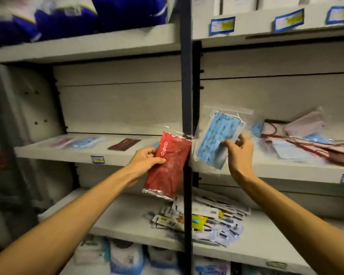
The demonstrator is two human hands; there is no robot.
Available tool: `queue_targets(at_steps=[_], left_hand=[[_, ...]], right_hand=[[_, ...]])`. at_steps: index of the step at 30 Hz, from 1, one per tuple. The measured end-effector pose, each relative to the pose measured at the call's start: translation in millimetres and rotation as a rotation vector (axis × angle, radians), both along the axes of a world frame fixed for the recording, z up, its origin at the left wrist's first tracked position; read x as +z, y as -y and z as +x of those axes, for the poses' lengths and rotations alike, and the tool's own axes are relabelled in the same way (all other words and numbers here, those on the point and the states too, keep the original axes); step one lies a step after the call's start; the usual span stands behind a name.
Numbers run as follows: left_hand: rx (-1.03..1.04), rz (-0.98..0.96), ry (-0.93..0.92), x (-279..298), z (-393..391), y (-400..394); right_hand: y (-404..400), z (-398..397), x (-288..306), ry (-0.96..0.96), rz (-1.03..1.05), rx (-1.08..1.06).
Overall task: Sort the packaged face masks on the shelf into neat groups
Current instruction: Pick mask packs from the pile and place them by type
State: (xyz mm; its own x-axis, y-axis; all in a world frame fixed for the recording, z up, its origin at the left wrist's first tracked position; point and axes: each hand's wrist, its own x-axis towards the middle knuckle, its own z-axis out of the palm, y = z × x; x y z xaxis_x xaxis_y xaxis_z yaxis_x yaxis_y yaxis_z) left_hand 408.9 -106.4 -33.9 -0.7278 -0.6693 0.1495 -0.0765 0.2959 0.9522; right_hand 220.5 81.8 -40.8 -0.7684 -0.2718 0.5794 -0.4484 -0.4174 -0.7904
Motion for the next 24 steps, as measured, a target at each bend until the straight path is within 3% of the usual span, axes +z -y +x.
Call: queue_targets(at_steps=[4, 8, 18, 24], left_hand=[[0.152, 0.058, 0.084, -11.4, 48.1, 49.4], [0.221, 0.168, 0.048, -14.5, 75.0, 91.6], [0.312, 0.154, 0.052, -13.7, 64.3, 179.4], [0.302, 0.061, 0.089, 8.0, 25.5, 238.9]], right_hand=[[50.6, 39.8, -7.4, 0.015, 0.186, 0.151], [100.7, 61.5, -12.4, -0.030, 0.323, 0.206], [211.4, 37.0, -17.8, -0.143, 0.538, 0.045], [264.7, 0.3, -5.7, -0.193, 0.783, -0.139]])
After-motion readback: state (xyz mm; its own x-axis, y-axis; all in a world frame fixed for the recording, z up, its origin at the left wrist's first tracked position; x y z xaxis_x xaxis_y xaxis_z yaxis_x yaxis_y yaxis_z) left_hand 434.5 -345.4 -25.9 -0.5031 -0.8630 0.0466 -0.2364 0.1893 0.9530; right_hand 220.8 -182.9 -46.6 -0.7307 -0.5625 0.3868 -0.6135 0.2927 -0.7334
